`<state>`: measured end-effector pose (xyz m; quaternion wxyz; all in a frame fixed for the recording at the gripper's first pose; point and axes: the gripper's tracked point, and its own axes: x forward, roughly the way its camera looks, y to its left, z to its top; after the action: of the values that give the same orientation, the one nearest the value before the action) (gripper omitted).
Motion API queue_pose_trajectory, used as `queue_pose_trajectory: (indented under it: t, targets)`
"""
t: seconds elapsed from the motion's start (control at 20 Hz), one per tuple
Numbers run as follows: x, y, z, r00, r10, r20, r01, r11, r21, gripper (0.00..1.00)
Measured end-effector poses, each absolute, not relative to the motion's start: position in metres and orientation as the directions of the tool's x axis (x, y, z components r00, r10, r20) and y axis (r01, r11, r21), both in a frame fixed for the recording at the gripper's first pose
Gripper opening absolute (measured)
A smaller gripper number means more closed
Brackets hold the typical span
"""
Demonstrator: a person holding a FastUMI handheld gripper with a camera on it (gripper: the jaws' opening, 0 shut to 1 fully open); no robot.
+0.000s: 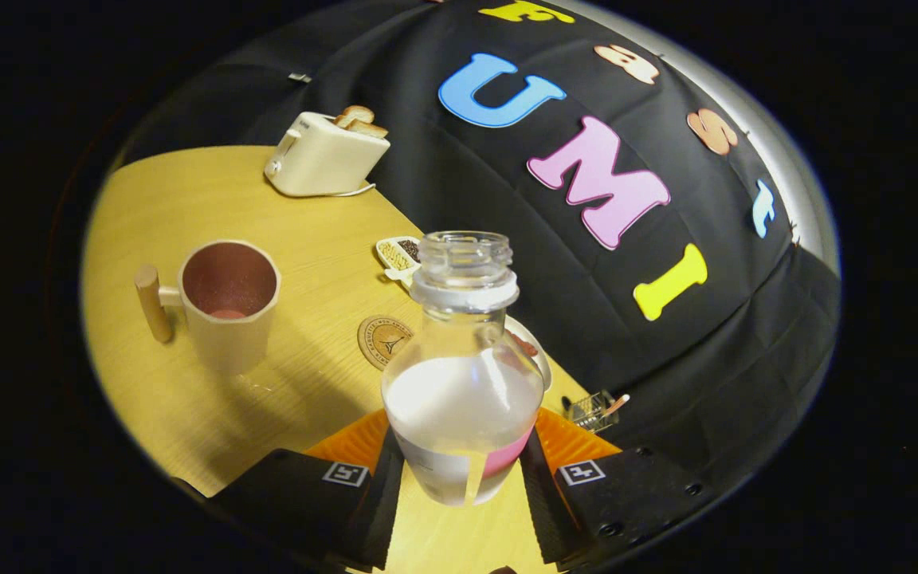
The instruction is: Take the bottle from table, then pour the juice into the cup, finally place the bottle on the coaster
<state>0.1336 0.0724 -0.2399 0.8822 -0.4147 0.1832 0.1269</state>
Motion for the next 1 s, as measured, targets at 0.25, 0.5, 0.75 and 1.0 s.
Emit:
queue_pose_trajectory:
  t: [0.25, 0.5, 0.75, 1.0]
  targets:
    - [0.134, 0.082, -0.239, 0.913, 0.024, -0.406, -0.368, 0.476, -0.799, 0.71]
    - [0.135, 0.091, -0.249, 0.919, 0.015, -0.394, -0.378, 0.319, -0.869, 0.71]
    - [0.135, 0.103, -0.251, 0.929, 0.005, -0.37, -0.366, 0.162, -0.916, 0.71]
    - [0.145, 0.128, -0.244, 0.942, 0.065, -0.329, -0.33, 0.002, -0.944, 0.71]
